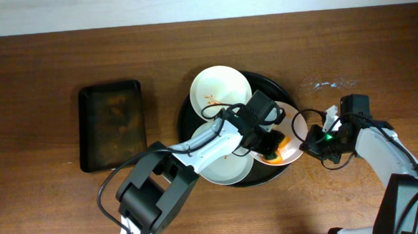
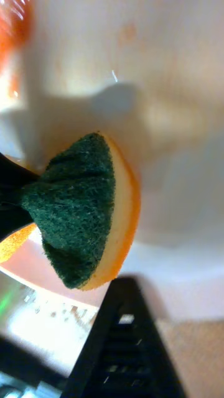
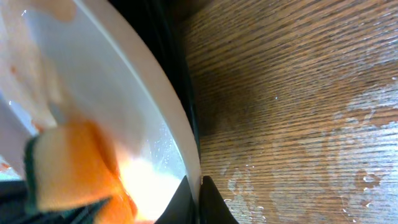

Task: Clean dirty plates on tray and stack at the side
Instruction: 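Scrub the pink-rimmed plate with the sponge while right gripper holds it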

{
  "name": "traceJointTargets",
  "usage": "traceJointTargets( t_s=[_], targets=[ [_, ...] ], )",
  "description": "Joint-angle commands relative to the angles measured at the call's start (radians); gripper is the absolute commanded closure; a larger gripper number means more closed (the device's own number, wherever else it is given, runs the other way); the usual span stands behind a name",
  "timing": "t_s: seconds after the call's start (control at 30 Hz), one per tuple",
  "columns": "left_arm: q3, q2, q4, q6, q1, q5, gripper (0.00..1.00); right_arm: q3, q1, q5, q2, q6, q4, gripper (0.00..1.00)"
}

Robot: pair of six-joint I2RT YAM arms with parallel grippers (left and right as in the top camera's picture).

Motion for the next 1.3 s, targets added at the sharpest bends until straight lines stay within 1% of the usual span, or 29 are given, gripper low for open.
traceJointTargets(
  t_s=[0.0, 0.03, 0.17, 0.27, 0.4, 0.47, 0.53, 0.6, 0.63, 0.67, 0.73, 0.83, 0.9, 0.97, 1.03, 1.1, 1.2, 1.27],
  targets=[
    [0.001, -0.005, -0.012, 0.048, 0.037, -0.217, 1.0, -0.003, 0.005, 0.001, -0.006, -0.008, -0.005, 0.96],
    [0.001, -0.005, -0.012, 0.051, 0.06, -0.24, 1.0, -0.003, 0.005, 0.001, -0.006, -0.008, -0.005, 0.96],
    [0.002, -0.005, 0.031, 0.061, 0.115, -0.242, 1.0, -0.003, 0.005, 0.001, -0.006, -0.008, -0.005, 0.96],
    [0.027, -0.005, 0.033, 0.061, 0.117, -0.238, 1.0, -0.003, 0.005, 0.001, -0.006, -0.008, -0.005, 0.96],
    [0.097, -0.037, 0.033, 0.063, 0.116, -0.14, 1.0, -0.003, 0.005, 0.001, -0.006, -0.008, -0.008, 0.96],
    [0.11, -0.068, 0.034, 0.088, 0.116, -0.142, 1.0, -0.003, 0.005, 0.001, -0.006, -0.008, -0.009, 0.96],
    [0.112, -0.079, 0.034, 0.087, 0.116, -0.14, 1.0, -0.003, 0.005, 0.001, -0.006, -0.008, -0.008, 0.96],
    [0.112, -0.079, 0.034, 0.088, 0.105, -0.096, 1.0, -0.003, 0.005, 0.001, -0.006, -0.008, -0.009, 0.96],
    [0.112, -0.079, 0.037, 0.112, 0.09, -0.076, 1.0, -0.003, 0.005, 0.001, -0.006, -0.008, -0.009, 0.96],
    [0.112, -0.076, 0.038, 0.149, 0.075, -0.094, 1.0, -0.003, 0.005, 0.001, -0.006, -0.008, -0.01, 0.96],
    [0.111, -0.063, 0.05, 0.148, 0.06, -0.179, 1.0, -0.003, 0.005, 0.001, -0.006, -0.008, -0.014, 0.96],
    [0.111, -0.04, 0.113, 0.149, 0.059, -0.168, 1.0, -0.003, 0.005, 0.001, -0.006, -0.008, -0.015, 0.96],
    [0.111, -0.005, 0.149, 0.148, 0.055, -0.132, 1.0, -0.003, 0.005, 0.001, -0.006, -0.008, -0.016, 0.96],
    [0.111, 0.03, 0.152, 0.148, 0.054, -0.133, 1.0, -0.003, 0.005, 0.001, -0.006, -0.008, -0.017, 0.96],
    [0.111, 0.037, 0.136, 0.152, 0.06, -0.147, 1.0, -0.003, 0.005, 0.001, -0.006, -0.008, -0.016, 0.96],
    [0.111, 0.037, 0.051, 0.151, 0.06, -0.259, 1.0, -0.003, 0.005, 0.001, -0.006, -0.008, -0.017, 0.96],
    [0.111, 0.035, -0.067, 0.151, 0.076, -0.265, 1.0, -0.003, 0.005, 0.001, -0.006, -0.008, -0.016, 0.96],
    [0.114, 0.017, -0.077, 0.151, 0.085, -0.267, 1.0, -0.003, 0.005, 0.001, -0.006, -0.008, -0.017, 0.96]
  ],
)
